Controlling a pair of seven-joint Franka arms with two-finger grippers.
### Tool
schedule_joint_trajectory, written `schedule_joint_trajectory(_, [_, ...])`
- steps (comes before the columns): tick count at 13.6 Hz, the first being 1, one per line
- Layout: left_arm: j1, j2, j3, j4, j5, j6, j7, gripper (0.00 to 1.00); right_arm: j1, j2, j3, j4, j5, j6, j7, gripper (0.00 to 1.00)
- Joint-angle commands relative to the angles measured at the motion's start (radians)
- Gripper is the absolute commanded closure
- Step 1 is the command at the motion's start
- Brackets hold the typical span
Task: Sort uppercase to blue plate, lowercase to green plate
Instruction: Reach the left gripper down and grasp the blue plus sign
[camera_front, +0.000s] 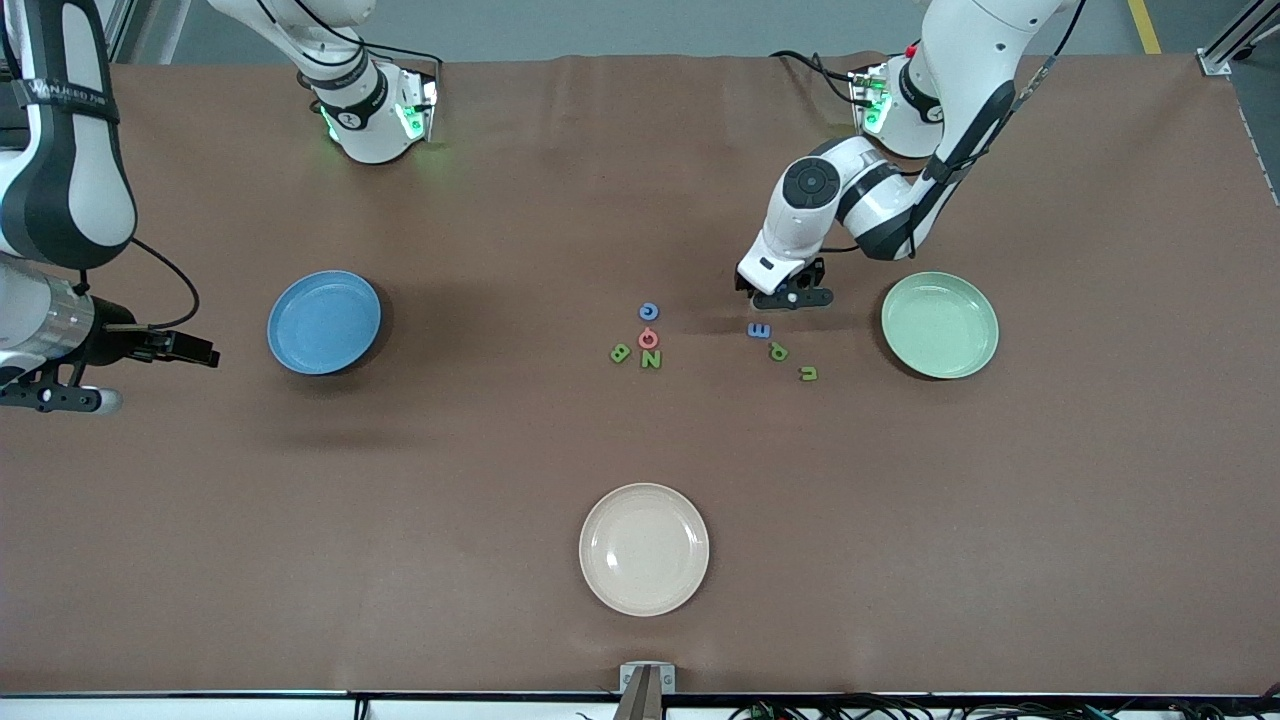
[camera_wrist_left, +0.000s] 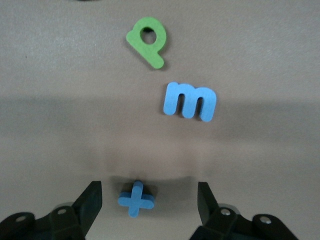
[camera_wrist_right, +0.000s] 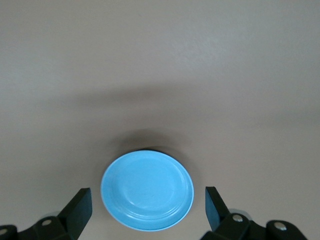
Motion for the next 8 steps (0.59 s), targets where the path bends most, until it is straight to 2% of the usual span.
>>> schedule_joint_trajectory(1, [0.009,-0.008,-0.004,-0.021,0.031,0.016,-0.032,0.26,-0.046,-0.036,0.008,-0.124,0.045,0.108,-0.054,0.0])
schedule_joint_trajectory(6, [0.009,-0.006,-0.004,-0.035,0.033,0.016,-0.032,0.37,-0.112,-0.023,0.008,-0.369,0.125,0.394,-0.27,0.0])
schedule_joint_trajectory(8, [0.009,-0.006,-0.004,-0.037,0.033,0.016,-0.032,0.42,-0.13,-0.006,0.008,-0.431,0.168,0.434,-0.331,0.0])
